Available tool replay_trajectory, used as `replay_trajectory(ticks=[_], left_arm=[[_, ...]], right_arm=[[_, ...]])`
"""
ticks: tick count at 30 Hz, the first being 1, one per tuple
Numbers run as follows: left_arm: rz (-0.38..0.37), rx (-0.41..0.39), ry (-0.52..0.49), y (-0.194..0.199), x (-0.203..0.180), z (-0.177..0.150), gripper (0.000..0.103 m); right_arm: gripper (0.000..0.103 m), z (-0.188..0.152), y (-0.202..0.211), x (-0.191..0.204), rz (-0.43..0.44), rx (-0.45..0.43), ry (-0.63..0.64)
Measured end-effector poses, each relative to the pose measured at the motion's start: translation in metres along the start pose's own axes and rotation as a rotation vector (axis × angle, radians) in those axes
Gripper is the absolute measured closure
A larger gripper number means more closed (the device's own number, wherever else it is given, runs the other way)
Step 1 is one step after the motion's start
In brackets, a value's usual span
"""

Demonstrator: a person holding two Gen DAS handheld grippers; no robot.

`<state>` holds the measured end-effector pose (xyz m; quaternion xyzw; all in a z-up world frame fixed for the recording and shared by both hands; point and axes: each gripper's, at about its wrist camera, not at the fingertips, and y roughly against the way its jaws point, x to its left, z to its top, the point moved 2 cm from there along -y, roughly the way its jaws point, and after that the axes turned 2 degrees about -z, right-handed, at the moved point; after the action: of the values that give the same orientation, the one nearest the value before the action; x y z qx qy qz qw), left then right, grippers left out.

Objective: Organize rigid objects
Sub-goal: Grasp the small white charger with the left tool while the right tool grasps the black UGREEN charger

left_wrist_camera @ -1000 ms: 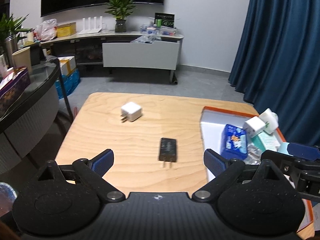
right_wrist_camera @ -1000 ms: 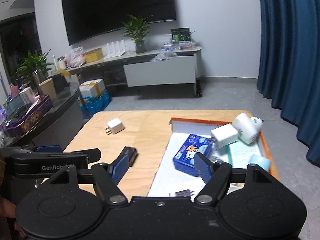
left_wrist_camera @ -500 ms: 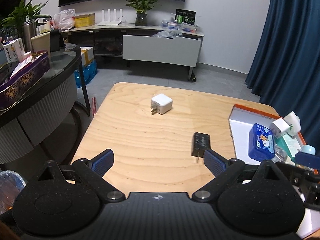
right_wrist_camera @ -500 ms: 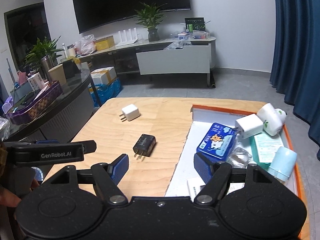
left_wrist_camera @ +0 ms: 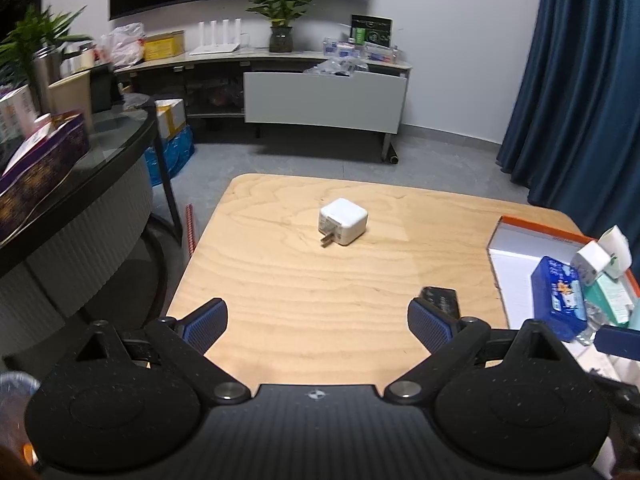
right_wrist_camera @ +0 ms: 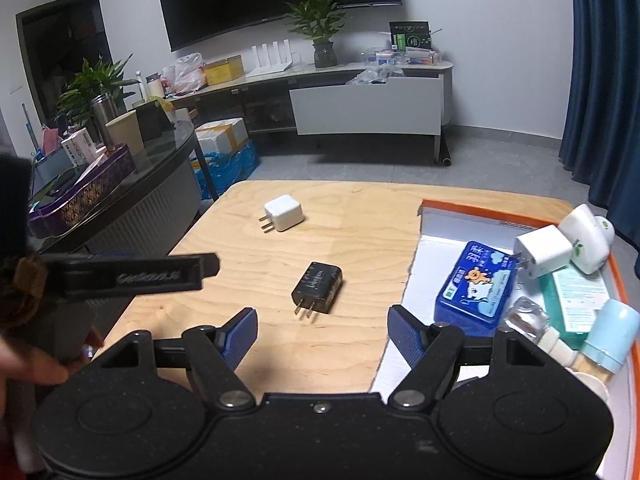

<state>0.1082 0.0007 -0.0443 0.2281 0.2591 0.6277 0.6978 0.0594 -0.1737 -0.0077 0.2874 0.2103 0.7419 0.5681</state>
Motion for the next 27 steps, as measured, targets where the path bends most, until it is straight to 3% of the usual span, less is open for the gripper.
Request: replay_trajectory(ticks=[6, 10, 19, 23, 27], left_arm=[[-0.036, -0.037, -0.105, -0.039, 0.002, 0.018, 0.003], [-0.077, -0.021, -0.156, -0.073, 0.002, 0.031, 0.002], [-0.082, -0.014, -0.244, -0.129, -0.002, 0.045, 0.003], [-0.103, -0.021, -0.266, -0.138, -0.002, 0.043, 0.012], [-0.154, -0.011, -0.228, -0.137, -0.001, 0.041, 0.040]], right_arm=[[0.018, 0.000, -0.011, 0.002, 0.007, 0.008, -0.008], [0.018, 0.002, -0.017, 0.002, 0.012, 0.004, -0.017], [0.018, 0.003, -0.036, 0.001, 0.017, 0.010, -0.024], [0.018, 0.003, -0.047, 0.002, 0.023, 0.024, -0.030], [0.018, 0.005, -0.058, 0.004, 0.025, 0.034, -0.035]])
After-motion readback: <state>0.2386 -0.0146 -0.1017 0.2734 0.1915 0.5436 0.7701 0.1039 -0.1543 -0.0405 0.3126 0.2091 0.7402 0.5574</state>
